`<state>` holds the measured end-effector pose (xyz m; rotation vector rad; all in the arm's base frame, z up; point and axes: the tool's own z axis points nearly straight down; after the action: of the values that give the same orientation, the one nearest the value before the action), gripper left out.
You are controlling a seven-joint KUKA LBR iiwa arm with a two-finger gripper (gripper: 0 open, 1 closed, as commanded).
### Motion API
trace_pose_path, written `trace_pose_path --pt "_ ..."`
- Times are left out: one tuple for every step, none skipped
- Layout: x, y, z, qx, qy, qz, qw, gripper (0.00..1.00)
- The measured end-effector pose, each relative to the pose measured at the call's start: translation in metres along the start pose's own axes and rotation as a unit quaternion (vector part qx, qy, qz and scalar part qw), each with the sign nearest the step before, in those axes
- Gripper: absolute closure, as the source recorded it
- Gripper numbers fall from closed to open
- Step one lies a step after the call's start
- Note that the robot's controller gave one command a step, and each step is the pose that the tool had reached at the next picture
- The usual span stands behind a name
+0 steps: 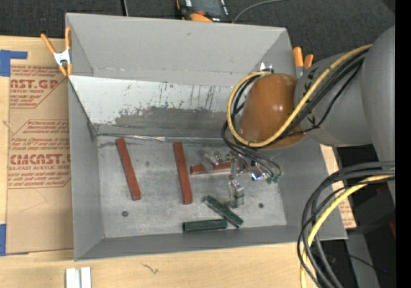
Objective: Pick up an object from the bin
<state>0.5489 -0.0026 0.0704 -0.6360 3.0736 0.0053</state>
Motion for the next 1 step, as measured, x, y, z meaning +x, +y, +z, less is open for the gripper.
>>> trace_pose_path --pt "-0.0286 -0.0283 -0.0001 0.002 -0.0007 -0.003 1.0 0.0"
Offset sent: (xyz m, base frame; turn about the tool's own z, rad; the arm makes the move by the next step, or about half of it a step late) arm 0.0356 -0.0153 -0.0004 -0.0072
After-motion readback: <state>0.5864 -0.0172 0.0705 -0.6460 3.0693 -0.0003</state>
